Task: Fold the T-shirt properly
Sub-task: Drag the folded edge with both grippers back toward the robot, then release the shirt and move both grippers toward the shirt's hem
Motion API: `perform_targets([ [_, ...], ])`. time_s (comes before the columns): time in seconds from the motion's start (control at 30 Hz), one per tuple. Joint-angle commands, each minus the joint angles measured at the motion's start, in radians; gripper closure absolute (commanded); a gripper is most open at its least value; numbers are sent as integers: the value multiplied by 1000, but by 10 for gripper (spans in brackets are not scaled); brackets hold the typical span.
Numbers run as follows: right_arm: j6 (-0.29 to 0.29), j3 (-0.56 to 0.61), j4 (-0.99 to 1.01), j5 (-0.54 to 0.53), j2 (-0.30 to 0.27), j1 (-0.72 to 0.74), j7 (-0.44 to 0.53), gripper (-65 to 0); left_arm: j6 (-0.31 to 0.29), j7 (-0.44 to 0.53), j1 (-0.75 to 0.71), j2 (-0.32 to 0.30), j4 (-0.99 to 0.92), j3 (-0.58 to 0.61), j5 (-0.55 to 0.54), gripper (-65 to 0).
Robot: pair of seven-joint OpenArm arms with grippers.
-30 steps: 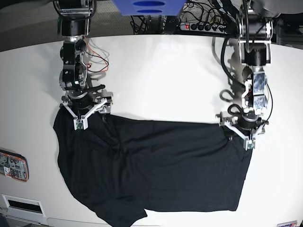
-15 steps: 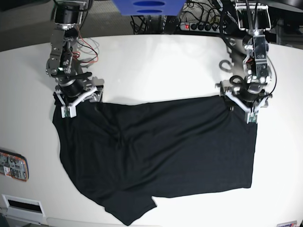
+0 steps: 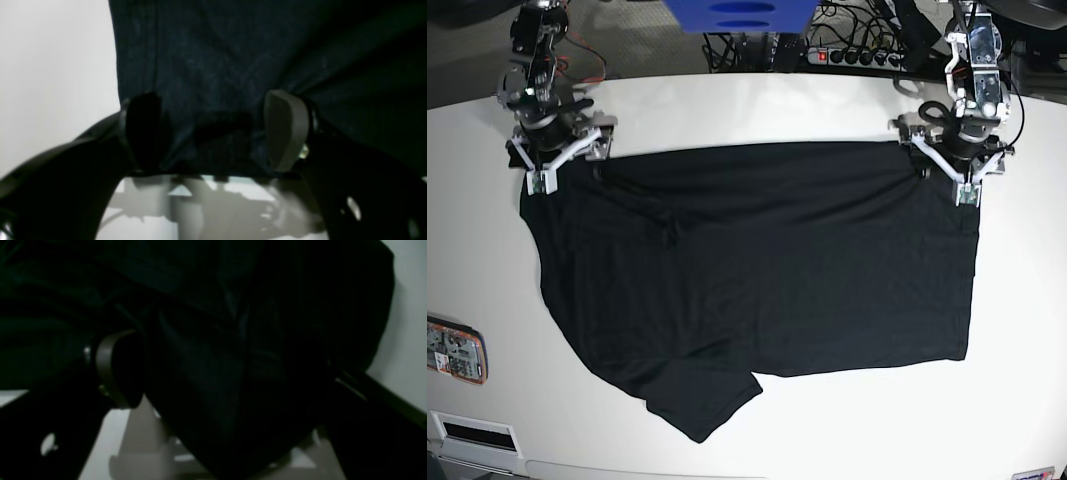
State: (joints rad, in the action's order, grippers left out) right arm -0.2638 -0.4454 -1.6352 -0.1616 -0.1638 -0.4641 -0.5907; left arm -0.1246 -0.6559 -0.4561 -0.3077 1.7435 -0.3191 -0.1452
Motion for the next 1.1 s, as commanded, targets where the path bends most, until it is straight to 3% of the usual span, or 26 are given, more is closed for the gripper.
perform_targets([
  [0.0, 18, -5, 10, 21, -4, -40, -102, -596, 15, -58, -25, -9, 0, -10, 45, -464],
  [0.13, 18, -5, -7, 21, -4, -97, -102, -596, 15, -58, -82, -6, 23, -12, 45, -464],
  [0.37, 18, -5, -95, 21, -3, -196, -105, -596, 15, -57, -206, 75, 146, -8, 45, -464],
  [0.83, 18, -51, -110, 20, -3, -236, -102, -596, 15, -57, -247, 46, 143, -12, 54, -464],
  [1.07, 19, -51, -138, 20, 0, -226, -113, -596, 15, -55, -160, 8, 148, -12, 54, -464],
])
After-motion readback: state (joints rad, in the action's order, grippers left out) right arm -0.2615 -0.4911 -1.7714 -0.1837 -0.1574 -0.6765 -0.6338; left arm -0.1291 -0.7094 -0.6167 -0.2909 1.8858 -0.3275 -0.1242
